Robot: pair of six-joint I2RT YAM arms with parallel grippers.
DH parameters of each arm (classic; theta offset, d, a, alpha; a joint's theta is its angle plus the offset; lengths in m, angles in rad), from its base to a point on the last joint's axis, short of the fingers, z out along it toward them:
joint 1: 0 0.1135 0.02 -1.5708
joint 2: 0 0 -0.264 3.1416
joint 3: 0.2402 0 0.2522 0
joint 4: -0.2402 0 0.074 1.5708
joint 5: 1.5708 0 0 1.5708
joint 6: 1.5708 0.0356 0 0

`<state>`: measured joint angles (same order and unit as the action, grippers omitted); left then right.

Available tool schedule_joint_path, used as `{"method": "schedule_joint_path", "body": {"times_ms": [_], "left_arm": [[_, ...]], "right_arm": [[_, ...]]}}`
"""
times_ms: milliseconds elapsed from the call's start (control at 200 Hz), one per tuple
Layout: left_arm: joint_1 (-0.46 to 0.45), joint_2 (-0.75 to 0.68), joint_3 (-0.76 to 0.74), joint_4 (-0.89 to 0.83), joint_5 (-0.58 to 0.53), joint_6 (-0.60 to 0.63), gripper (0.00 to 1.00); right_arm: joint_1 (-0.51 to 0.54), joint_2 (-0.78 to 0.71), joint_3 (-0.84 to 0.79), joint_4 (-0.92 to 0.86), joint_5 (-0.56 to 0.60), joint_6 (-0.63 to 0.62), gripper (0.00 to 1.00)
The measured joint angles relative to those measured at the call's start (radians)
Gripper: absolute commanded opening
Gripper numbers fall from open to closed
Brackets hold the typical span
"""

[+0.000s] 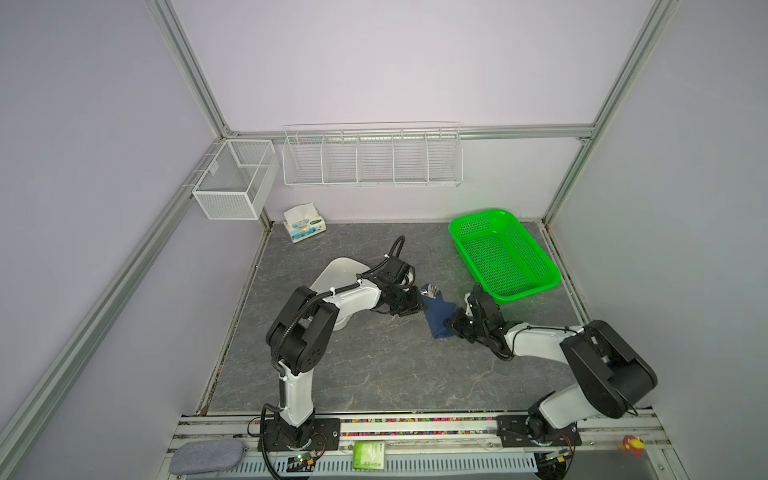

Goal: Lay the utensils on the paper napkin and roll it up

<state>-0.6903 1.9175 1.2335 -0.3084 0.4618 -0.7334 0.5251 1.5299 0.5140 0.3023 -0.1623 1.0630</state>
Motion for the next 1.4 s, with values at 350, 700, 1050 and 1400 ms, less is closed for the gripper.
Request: {"method": "schedule_joint_path", "body": {"times_ms": [350, 700, 1050, 1400], "left_arm": [[-0.005, 0.037, 0.000, 0.027, 0.018, -0.029, 0.40], [-0.030, 0.093, 0.010, 0.065, 0.055, -0.074, 0.40], [-0.030, 0.103, 0.010, 0.090, 0.067, -0.101, 0.34], [-0.035, 0.079, -0.001, 0.074, 0.016, -0.091, 0.39]], "right_arm": [[-0.001, 0.000, -0.037, 0.072, 0.000, 0.027, 0.06], [-0.001, 0.000, -0.042, 0.081, 0.000, 0.033, 0.06], [-0.002, 0.000, -0.042, 0.082, -0.002, 0.033, 0.07], [-0.008, -0.002, -0.027, 0.048, -0.011, 0.029, 0.07]]}}
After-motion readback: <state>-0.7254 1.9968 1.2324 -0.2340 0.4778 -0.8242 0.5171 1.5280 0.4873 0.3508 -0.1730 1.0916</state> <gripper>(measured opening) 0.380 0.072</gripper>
